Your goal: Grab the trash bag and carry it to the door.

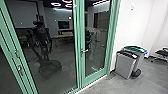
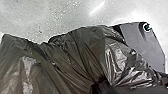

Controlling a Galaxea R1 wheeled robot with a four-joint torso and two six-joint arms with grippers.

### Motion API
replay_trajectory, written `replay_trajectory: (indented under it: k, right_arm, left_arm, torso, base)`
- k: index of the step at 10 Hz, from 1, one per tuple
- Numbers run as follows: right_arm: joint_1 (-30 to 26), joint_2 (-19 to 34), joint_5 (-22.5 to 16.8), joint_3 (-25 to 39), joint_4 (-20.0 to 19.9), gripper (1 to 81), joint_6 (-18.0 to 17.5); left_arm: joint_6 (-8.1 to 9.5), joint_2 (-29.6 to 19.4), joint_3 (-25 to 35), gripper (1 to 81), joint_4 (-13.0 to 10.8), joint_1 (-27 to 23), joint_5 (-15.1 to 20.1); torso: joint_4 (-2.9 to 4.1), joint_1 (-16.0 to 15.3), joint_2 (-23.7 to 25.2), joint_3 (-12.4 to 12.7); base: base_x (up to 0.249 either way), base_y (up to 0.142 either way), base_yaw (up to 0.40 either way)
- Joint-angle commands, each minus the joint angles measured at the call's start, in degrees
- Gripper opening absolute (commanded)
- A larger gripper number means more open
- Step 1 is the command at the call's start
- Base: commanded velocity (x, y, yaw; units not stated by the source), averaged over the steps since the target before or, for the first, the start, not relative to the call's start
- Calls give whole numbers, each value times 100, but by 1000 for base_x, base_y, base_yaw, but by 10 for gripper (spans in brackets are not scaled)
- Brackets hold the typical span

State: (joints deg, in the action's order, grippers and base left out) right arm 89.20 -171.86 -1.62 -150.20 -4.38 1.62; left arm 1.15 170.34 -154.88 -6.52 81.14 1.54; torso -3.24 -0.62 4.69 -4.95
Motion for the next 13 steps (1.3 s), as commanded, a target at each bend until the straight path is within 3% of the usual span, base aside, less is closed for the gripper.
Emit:
replay_trajectory:
  k: [1,13]
  right_arm:
    - [-248,-17,-365,1,42,811,22]
    - [-266,-26,-374,-8,51,811,22]
  left_arm:
    - [-35,-17,2,10,-69,-322,277]
    - [-35,-17,2,10,-69,-322,277]
  torso:
    - [0,0,0,0]
    - [0,-2,0,0]
  base:
    - [149,-62,0]
    - [146,-52,0]
